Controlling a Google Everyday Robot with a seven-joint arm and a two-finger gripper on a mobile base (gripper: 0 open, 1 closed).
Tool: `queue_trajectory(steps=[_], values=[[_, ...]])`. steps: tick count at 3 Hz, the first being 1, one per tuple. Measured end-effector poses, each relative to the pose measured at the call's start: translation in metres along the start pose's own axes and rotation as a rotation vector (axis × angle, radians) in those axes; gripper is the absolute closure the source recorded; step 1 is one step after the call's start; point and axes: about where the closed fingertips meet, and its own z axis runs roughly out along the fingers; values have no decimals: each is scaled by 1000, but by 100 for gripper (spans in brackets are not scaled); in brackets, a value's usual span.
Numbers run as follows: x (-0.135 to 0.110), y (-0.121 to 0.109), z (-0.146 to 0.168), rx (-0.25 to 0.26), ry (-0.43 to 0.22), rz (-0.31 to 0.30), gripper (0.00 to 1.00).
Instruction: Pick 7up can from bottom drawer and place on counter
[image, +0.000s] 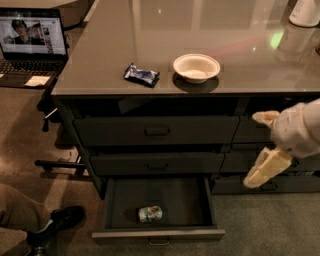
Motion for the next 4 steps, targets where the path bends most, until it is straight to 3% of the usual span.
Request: queue_trajectory(steps=[1, 2, 3, 4], values=[[29, 7, 78, -20, -161, 86, 0], [38, 10, 167, -37, -275, 147, 0], [29, 12, 251, -35, -322, 135, 0], [34, 4, 262, -5, -324, 156, 0]])
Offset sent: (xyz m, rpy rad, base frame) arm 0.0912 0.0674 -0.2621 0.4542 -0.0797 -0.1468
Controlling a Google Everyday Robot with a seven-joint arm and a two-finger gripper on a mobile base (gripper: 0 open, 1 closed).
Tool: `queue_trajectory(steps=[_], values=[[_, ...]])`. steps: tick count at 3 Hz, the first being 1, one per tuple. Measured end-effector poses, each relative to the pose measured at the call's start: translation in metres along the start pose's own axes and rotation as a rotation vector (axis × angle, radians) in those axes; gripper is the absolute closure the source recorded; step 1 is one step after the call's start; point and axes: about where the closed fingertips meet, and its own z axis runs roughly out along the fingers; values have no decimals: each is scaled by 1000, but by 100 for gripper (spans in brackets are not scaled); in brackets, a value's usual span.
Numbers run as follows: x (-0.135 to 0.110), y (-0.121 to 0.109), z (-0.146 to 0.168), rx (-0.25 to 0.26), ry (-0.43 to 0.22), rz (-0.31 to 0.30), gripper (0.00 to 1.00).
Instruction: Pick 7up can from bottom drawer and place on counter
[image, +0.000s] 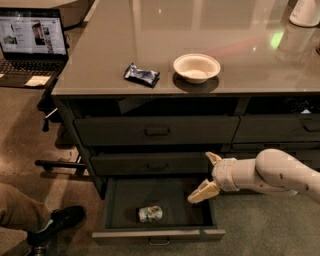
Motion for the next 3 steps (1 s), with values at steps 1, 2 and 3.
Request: queue_trajectory(steps=[1, 2, 3], values=[[0, 0, 0, 0, 0, 0, 0], [15, 9, 33, -73, 15, -8, 0], [44, 25, 88, -187, 10, -33, 0]])
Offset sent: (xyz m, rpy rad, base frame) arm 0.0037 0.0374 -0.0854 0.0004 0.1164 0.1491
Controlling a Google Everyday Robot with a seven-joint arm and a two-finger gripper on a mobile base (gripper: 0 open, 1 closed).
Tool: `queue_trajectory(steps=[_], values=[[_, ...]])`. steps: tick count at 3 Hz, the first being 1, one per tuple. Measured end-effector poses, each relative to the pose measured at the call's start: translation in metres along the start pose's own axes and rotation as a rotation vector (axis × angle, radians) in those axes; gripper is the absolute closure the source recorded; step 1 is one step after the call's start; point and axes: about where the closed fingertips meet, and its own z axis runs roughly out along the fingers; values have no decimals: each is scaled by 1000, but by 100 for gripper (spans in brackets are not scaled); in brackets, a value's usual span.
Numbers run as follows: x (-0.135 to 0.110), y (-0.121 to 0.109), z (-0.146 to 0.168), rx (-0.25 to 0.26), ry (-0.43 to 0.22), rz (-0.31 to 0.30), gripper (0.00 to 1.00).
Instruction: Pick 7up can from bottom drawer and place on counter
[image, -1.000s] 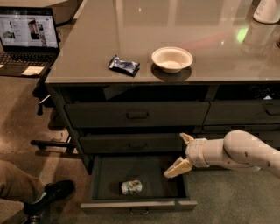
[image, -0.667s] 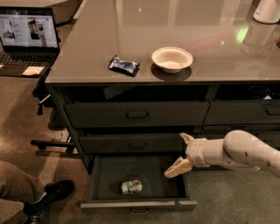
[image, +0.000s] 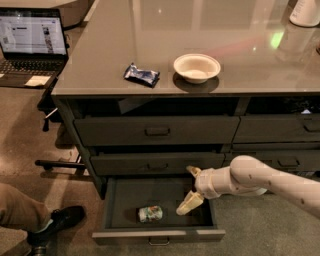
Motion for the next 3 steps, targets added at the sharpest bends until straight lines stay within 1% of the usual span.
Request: queue_trajectory(steps=[1, 2, 3], values=[[35, 14, 62, -78, -21, -3, 0], [67, 20, 123, -76, -60, 1, 0], [73, 17, 173, -4, -91, 17, 0]])
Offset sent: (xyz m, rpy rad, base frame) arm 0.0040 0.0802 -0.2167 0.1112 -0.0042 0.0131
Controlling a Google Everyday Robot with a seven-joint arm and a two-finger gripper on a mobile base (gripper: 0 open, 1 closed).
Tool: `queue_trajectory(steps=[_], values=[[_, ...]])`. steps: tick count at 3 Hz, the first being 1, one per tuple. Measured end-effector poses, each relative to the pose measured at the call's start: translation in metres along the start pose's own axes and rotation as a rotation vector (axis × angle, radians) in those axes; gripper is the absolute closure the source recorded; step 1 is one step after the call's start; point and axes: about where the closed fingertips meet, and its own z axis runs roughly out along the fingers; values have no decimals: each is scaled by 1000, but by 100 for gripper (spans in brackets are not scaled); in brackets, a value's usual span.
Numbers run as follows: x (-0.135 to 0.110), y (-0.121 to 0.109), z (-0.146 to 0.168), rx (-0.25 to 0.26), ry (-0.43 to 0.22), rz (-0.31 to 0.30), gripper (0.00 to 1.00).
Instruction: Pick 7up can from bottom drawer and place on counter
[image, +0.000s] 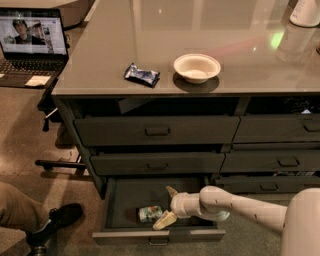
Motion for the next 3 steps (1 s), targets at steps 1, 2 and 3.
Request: queue_trajectory(steps=[1, 2, 3], values=[[6, -13, 3, 57, 12, 8, 0], [6, -13, 2, 56, 12, 8, 0], [11, -19, 11, 67, 24, -8, 0]])
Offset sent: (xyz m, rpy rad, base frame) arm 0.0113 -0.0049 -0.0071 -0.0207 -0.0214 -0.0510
